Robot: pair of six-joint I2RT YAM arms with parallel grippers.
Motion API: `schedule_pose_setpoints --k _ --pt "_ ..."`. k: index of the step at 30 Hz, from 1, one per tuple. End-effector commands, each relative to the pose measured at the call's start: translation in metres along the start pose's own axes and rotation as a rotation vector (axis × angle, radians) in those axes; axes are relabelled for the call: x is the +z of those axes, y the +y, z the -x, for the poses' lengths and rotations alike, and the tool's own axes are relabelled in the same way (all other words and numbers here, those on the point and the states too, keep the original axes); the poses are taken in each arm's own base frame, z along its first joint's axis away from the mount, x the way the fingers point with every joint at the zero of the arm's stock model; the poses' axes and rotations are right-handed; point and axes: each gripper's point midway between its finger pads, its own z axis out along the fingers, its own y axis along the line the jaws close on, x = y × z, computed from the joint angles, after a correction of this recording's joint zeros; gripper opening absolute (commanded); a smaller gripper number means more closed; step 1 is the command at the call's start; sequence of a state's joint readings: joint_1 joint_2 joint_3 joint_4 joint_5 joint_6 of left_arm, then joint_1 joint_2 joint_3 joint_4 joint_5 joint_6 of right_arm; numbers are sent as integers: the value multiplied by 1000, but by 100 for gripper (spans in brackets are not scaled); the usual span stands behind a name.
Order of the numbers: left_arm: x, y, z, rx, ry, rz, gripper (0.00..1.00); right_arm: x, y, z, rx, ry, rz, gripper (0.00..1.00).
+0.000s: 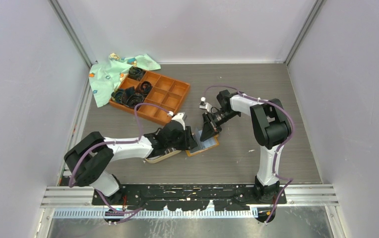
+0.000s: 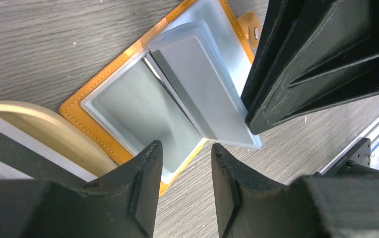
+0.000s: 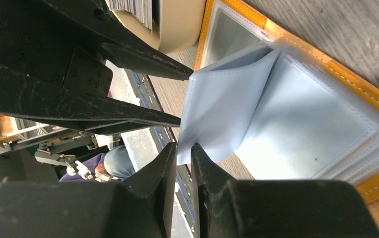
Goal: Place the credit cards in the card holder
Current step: Turn over the card slot in the card holder.
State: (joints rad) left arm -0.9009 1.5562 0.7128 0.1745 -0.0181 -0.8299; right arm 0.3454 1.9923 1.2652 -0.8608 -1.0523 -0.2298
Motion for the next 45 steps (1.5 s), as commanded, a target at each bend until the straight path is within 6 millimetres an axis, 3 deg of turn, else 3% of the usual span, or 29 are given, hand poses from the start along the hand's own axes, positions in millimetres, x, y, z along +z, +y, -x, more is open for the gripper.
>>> schedule_pose_setpoints --k 1,16,23,29,35,41,45 --pt "-10 -9 15 7 -64 -43 43 2 9 -1 -25 7 35 23" --pt "-12 -7 12 4 -63 -43 45 4 7 -3 -33 21 19 28" --pt "-16 -6 11 6 -57 -38 45 -7 -10 4 -92 -2 -157 27" --pt "-36 -10 14 19 -69 -57 45 -38 -9 14 -269 -67 -364 31" --pt "-67 -16 24 64 -117 -95 45 -62 5 20 -464 -151 -472 34" --pt "-84 -2 26 141 -154 -60 49 -43 33 3 -867 -206 -335 33" --pt "-93 13 29 147 -173 4 52 -26 35 -4 -1006 -172 -344 30"
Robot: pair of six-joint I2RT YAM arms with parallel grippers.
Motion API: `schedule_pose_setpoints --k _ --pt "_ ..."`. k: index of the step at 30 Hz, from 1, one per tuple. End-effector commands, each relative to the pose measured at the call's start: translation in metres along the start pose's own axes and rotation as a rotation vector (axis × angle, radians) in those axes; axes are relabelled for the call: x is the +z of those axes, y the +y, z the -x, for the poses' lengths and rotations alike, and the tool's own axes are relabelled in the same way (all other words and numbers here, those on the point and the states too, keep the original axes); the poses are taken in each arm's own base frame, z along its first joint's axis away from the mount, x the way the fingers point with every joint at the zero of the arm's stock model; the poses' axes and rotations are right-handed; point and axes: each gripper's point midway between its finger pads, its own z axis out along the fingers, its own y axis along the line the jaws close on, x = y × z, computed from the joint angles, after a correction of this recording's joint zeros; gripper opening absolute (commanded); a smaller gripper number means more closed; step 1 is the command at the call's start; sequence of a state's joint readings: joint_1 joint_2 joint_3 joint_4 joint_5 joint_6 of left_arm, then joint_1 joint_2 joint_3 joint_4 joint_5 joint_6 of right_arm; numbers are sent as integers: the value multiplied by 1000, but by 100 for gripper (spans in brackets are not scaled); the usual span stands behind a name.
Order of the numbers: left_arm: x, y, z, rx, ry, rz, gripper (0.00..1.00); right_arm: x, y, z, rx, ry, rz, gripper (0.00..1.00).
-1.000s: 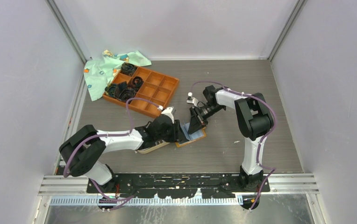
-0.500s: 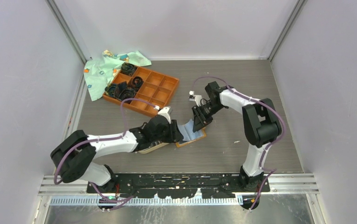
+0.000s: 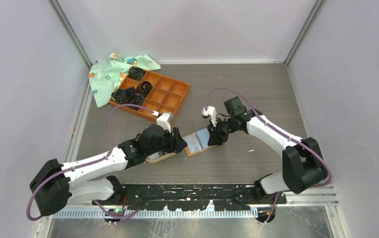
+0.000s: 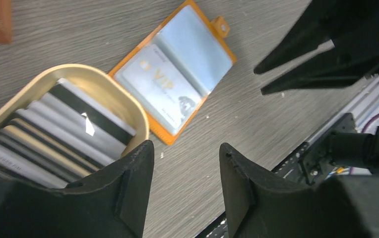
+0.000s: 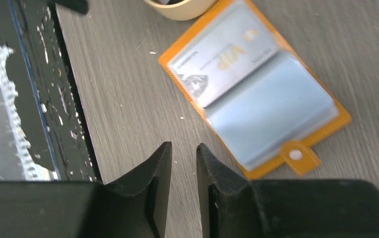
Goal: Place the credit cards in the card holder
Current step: Turn over the card slot in the card holder, then pick up the credit card from the storage box.
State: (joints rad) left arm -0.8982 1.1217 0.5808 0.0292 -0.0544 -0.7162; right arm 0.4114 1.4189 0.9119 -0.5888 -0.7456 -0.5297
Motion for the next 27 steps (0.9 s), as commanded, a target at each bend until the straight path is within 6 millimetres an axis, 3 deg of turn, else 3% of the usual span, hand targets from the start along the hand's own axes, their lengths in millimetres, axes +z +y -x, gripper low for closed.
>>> schedule_pose_setpoints --k 1,10,17,22,27 --pt "-12 22 5 47 -29 90 52 14 4 24 -278 -63 1 30" --pt "-28 53 6 6 -64 199 50 44 -1 10 -216 69 -11 24" --pt "-46 75 8 13 -64 322 50 47 4 15 -173 77 4 24" --pt "-56 84 9 32 -55 381 51 40 12 38 -148 40 1 28" --pt "-76 94 15 39 -91 438 55 42 37 81 -109 -21 64 32"
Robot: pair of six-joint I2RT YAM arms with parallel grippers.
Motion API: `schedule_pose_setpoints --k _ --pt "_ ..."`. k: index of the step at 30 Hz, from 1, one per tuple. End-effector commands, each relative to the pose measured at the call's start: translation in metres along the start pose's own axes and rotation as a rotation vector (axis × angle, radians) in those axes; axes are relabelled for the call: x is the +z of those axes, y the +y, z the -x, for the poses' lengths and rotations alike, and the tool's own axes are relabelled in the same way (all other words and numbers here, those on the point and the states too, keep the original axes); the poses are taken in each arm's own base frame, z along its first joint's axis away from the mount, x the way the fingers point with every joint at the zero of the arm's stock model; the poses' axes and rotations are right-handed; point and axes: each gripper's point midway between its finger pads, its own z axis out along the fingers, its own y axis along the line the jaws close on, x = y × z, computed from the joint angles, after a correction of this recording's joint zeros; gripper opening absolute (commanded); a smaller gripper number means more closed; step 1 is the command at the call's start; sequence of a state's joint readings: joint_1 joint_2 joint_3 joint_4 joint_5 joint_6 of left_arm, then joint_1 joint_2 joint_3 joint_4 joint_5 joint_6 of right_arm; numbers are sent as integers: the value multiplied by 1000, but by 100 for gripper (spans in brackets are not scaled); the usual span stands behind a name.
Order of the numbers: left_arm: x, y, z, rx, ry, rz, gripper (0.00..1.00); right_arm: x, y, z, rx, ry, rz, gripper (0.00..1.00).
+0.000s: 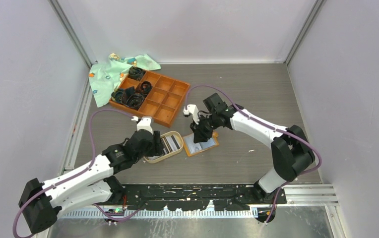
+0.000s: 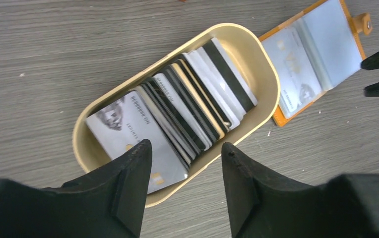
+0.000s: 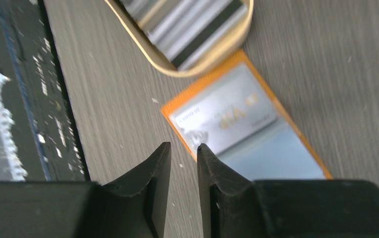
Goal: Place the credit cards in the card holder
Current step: Pick up the credit card from the storage box.
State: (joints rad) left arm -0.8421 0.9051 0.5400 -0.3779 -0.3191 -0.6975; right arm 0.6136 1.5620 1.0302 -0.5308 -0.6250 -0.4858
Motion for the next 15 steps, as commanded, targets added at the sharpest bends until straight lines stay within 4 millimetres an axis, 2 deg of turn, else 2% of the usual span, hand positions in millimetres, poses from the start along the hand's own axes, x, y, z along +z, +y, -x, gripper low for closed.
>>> schedule_pose_setpoints --k 1,3,5,8,11,15 --pt "-22 15 27 -12 -97 63 59 -7 22 68 29 -118 53 32" --pt "-30 23 27 -41 -120 77 69 2 29 85 72 -119 82 32" --pt "-34 30 25 -66 -133 91 73 11 34 103 125 -126 94 33" --pt "-38 43 22 -109 -151 123 83 36 34 113 224 -95 115 33" --pt "-38 49 17 -146 -162 127 85 57 31 113 300 -56 97 39" --pt "-31 53 7 -172 -142 136 83 75 20 105 390 -38 52 45"
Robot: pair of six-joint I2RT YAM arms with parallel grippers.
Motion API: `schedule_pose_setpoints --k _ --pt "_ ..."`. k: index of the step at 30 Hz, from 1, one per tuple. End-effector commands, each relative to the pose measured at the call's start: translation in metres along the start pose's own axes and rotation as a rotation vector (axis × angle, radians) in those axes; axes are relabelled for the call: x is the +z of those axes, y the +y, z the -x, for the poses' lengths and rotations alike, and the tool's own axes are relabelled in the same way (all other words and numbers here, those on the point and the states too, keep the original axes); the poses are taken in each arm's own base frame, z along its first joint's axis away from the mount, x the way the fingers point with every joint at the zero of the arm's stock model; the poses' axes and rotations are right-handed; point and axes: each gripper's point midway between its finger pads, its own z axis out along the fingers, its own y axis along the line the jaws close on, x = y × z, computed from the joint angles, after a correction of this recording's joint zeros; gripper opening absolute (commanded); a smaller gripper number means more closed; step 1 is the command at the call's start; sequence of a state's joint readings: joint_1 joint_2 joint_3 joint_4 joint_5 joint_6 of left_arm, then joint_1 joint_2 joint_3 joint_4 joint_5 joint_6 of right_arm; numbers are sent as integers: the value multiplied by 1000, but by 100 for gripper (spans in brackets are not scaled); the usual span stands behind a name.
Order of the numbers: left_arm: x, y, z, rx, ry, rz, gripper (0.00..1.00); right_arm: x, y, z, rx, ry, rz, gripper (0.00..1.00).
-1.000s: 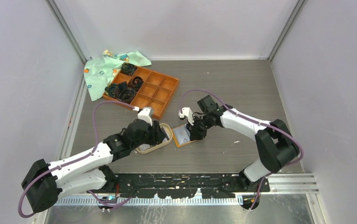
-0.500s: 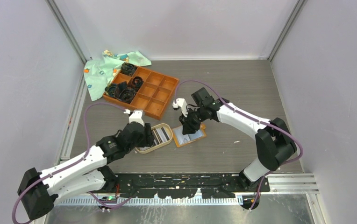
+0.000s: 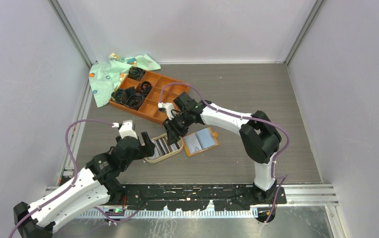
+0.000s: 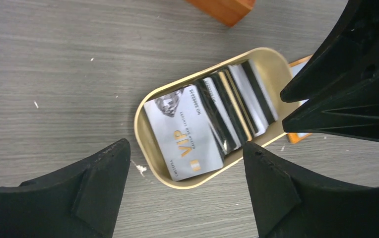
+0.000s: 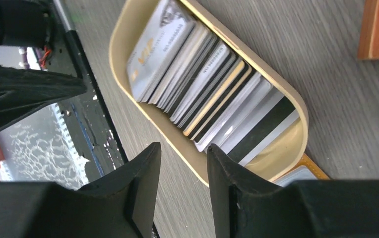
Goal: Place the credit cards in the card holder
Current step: Pick up the credit card from the storage box.
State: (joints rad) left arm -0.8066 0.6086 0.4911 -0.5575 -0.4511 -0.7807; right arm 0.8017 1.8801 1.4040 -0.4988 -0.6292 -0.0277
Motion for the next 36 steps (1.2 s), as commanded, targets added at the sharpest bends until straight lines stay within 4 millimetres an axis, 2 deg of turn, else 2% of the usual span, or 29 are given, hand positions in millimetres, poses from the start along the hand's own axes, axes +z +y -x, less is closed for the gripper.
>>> schedule_pose_setpoints --k 1,5,8,18,25,31,36 --pt "7 14 -9 -44 4 64 79 7 -8 15 136 -48 -62 46" --pt "14 19 -16 -59 28 99 65 22 -18 11 207 -41 -117 47" --pt "20 24 -22 -52 59 141 60 32 -21 12 249 -34 -155 49" --pt "33 33 -38 -56 118 183 55 49 -31 -1 307 -3 -213 58" --pt "40 32 -46 -70 154 158 43 56 -10 -2 350 24 -75 56" --pt "46 28 -52 -70 189 138 41 44 18 14 389 -16 103 52" --pt "47 26 -52 -71 193 131 37 35 27 24 429 -54 196 49"
